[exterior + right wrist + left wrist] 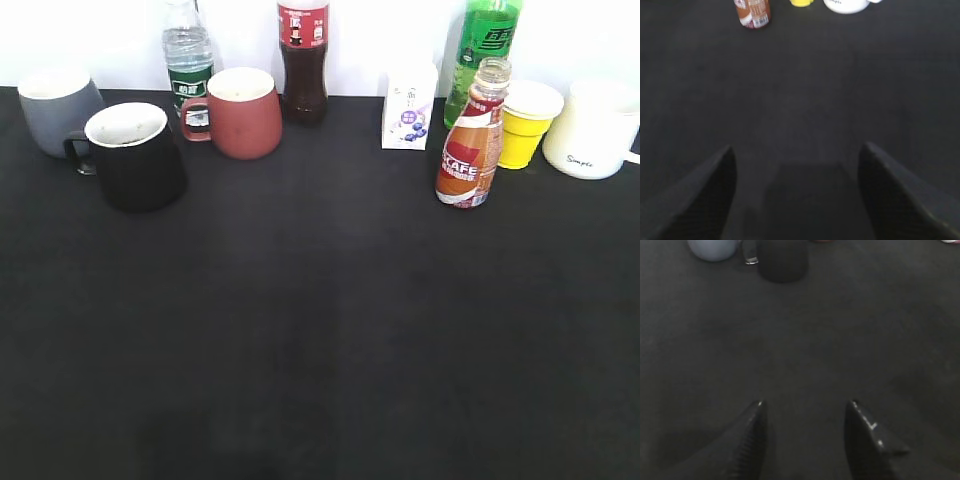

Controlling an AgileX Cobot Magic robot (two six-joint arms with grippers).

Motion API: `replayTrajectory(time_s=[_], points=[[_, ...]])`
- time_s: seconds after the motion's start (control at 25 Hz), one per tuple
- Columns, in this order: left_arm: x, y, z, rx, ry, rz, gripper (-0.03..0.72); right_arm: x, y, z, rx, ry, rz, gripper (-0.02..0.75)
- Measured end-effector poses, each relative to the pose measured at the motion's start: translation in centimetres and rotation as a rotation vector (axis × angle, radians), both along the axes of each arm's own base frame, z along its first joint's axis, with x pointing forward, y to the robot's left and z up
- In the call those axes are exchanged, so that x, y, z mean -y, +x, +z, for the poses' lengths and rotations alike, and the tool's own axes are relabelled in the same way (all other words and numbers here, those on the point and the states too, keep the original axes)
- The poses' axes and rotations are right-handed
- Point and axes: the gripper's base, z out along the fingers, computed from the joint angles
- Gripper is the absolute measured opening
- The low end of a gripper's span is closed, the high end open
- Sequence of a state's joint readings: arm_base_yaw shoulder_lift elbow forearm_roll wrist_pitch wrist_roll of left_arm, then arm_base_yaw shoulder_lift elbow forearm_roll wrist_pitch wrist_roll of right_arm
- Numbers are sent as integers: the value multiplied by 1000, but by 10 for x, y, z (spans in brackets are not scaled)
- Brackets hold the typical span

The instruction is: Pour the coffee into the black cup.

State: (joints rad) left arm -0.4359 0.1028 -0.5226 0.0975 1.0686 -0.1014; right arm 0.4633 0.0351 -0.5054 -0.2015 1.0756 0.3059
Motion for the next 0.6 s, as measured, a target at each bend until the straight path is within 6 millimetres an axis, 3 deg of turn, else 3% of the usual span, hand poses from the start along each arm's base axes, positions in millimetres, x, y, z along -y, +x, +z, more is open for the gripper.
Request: replayTrajectory(time_s=[0.6], points=[[0,0,0,0,0,0,383,1,0,1,8,-2,-46,589]])
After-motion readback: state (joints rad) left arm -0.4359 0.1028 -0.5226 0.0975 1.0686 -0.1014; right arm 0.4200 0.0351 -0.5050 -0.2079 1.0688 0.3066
